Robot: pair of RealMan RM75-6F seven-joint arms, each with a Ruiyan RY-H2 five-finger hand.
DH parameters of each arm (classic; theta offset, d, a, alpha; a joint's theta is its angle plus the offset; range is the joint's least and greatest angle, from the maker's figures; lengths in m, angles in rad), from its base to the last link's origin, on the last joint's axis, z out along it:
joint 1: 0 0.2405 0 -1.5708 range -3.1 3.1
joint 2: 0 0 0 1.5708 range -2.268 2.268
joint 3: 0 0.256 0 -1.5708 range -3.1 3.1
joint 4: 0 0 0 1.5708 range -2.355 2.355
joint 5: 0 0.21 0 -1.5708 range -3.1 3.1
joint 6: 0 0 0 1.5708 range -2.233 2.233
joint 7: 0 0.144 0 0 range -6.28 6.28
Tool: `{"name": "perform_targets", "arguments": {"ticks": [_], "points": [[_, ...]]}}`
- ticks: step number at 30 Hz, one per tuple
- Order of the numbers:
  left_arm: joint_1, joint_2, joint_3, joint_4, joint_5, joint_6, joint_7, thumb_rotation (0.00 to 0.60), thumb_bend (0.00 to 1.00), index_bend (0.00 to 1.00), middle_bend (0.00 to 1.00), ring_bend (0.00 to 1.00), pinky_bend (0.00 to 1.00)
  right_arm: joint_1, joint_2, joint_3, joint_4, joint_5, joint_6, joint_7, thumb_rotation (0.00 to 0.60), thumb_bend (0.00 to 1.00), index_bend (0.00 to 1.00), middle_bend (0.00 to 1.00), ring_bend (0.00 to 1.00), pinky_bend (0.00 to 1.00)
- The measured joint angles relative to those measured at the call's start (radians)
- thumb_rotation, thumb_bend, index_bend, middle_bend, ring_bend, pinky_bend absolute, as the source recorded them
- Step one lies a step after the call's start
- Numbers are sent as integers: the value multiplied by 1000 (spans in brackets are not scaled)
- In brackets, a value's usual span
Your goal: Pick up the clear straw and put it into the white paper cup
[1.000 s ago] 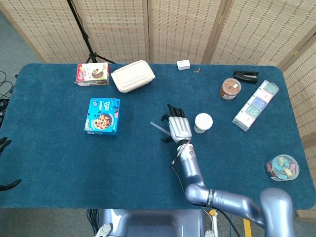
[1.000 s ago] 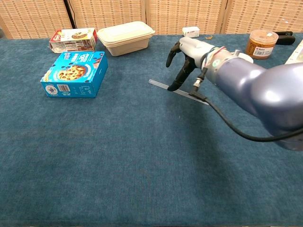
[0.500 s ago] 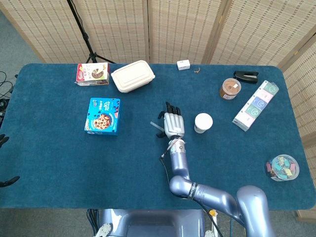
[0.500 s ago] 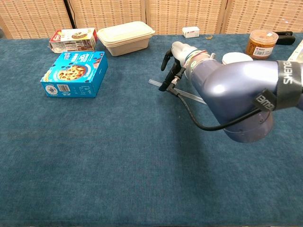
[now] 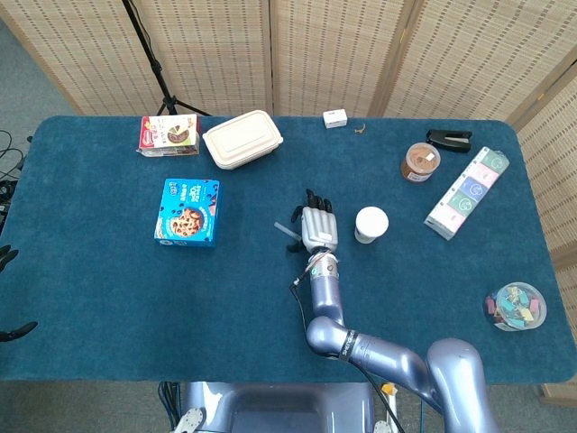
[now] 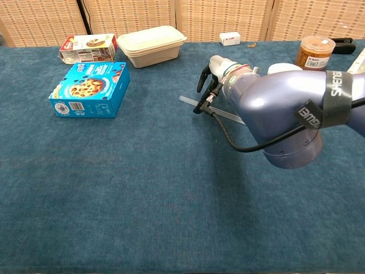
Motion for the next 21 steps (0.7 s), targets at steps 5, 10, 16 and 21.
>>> {"name": "perform_targets", "arguments": {"ticks": [5,10,16,21], "points": [[1,0,-1,0,-2,1,-1,600,4,0,0,0,0,2,1,-2,3,11,-2,-9,600,250,448,0,0,0],[1,0,-1,1,-2,0,-2,600,5,0,0,0,0,4,1,-7,9,26,-9,-20,600,328,454,0,0,0],[1,0,-1,0,-2,0,1,600,5,0,0,0,0,3,1,-14,14,37,-16,-28,600,337,459,0,0,0],[2,0,-2,-1,-4,-1,2,600,5,0,0,0,0,4,2,-16,16,44,-18,-30,600,349,467,0,0,0]]}}
